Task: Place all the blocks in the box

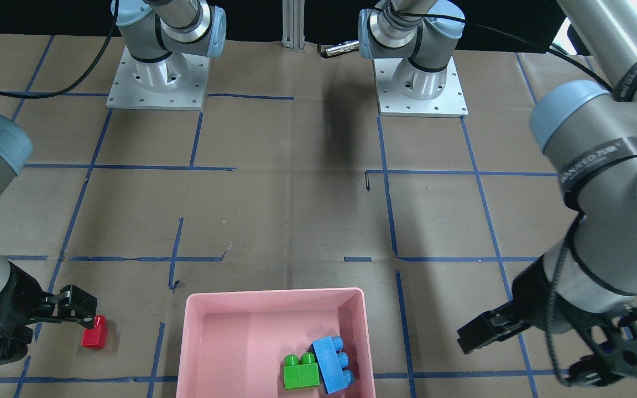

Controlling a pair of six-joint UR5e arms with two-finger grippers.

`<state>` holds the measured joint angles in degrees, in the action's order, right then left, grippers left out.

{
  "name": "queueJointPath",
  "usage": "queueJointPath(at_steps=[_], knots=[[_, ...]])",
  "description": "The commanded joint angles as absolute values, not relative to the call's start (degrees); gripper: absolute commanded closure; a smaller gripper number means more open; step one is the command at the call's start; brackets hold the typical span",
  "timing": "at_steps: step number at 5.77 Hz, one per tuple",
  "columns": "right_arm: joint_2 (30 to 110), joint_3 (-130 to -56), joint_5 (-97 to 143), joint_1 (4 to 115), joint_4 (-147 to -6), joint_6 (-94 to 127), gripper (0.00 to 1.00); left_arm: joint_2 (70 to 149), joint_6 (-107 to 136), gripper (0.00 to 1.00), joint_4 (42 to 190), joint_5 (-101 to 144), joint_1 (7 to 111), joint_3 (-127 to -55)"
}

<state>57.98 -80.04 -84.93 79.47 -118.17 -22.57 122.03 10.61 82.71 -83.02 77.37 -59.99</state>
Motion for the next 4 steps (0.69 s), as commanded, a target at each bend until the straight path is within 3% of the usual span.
queueJointPath(at_steps=[1, 3, 4], knots=[[56.3, -87.5, -85.1, 78.6, -127.2, -22.3, 0.0, 123.6, 1.9, 0.0, 81.5, -83.0, 66.5, -61.4], [53.7, -88.2, -85.2, 77.6, -129.9, -22.3, 0.01, 125.4, 5.2, 0.0, 80.8, -83.4, 63.2, -62.2], [53.3, -88.4, -85.2, 77.4, -129.9, -22.3, 0.0, 123.3, 12.5, 0.0, 81.1, -83.5, 63.3, -66.5]])
